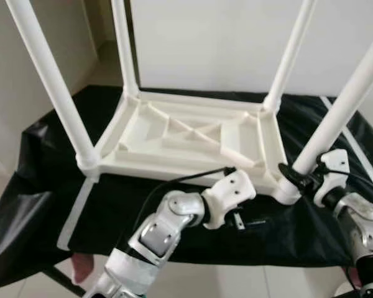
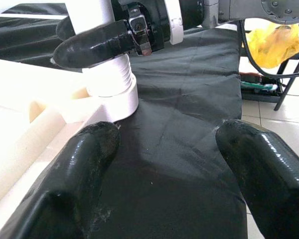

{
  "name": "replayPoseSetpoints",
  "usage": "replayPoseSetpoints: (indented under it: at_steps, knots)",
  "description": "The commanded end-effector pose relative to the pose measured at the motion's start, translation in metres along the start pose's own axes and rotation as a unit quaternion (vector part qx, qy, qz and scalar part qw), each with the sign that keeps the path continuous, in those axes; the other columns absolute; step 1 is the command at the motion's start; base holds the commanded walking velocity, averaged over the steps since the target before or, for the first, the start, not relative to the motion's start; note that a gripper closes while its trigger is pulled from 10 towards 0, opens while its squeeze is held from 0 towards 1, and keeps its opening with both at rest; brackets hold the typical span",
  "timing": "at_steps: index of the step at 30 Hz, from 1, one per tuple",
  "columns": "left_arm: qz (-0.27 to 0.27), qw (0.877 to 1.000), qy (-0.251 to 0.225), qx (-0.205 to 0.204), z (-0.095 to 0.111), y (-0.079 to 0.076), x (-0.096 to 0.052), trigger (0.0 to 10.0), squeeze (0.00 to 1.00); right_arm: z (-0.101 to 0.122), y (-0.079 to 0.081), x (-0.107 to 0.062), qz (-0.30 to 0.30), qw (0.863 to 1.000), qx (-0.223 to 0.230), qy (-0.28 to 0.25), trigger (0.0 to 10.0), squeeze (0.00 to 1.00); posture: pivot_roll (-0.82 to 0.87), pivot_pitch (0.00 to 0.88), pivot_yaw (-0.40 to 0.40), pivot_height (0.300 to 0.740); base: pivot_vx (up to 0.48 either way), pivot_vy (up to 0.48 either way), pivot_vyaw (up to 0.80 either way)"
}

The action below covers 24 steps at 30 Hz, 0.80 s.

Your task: Building children table

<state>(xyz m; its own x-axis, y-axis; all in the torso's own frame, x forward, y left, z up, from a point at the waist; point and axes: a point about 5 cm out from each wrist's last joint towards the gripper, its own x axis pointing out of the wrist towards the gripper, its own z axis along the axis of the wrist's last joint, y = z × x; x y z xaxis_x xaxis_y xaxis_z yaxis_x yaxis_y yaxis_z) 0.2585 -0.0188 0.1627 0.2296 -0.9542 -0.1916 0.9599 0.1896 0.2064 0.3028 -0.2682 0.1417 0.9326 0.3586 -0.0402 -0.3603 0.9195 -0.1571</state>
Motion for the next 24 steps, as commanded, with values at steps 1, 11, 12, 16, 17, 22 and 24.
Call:
replayPoseSetpoints:
  at_steps: [1, 11, 12, 16, 17, 22, 24]
  knots:
    - [0.052, 0.999, 0.006, 0.001, 0.000, 0.008, -0.001, 10.0, 0.00, -0.006, -0.001, 0.000, -0.007, 1.000, 0.004, 0.012, 2.0, 0.00, -0.01, 0.000, -0.015, 0.740, 0.000, 0.000, 0.00]
    - [0.049, 0.999, 0.005, 0.000, -0.001, 0.006, -0.001, 10.0, 0.00, -0.012, -0.004, 0.001, -0.078, 0.996, 0.035, 0.019, 10.0, 0.00, -0.01, 0.000, -0.016, 0.740, 0.000, 0.000, 0.00]
    - [0.048, 0.999, 0.006, 0.000, -0.001, 0.005, -0.001, 10.0, 0.00, -0.013, -0.004, 0.001, -0.089, 0.995, 0.038, 0.020, 10.0, 0.00, -0.01, 0.000, -0.016, 0.740, 0.000, 0.000, 0.00]
    - [0.049, 0.999, 0.006, 0.001, -0.002, 0.005, 0.000, 10.0, 0.00, -0.017, -0.002, 0.001, -0.110, 0.993, 0.039, 0.030, 10.0, 0.00, -0.02, 0.001, -0.021, 0.740, 0.000, 0.000, 0.00]
    - [0.052, 0.999, 0.007, -0.001, -0.003, 0.006, 0.000, 10.0, 0.00, -0.019, 0.001, 0.000, -0.128, 0.990, 0.036, 0.036, 10.0, 0.00, -0.02, 0.001, -0.021, 0.740, 0.000, 0.000, 0.00]
    - [0.065, 0.998, 0.003, -0.006, -0.003, 0.012, 0.001, 10.0, 0.00, -0.021, 0.013, -0.003, -0.247, 0.966, 0.063, 0.043, 10.0, 0.00, -0.04, 0.000, -0.033, 0.740, 0.000, 0.000, 0.00]
    - [0.067, 0.998, 0.002, -0.006, -0.003, 0.013, 0.001, 10.0, 0.00, -0.020, 0.015, -0.004, -0.269, 0.960, 0.066, 0.042, 10.0, 0.00, -0.04, 0.000, -0.033, 0.740, 0.000, 0.000, 0.00]
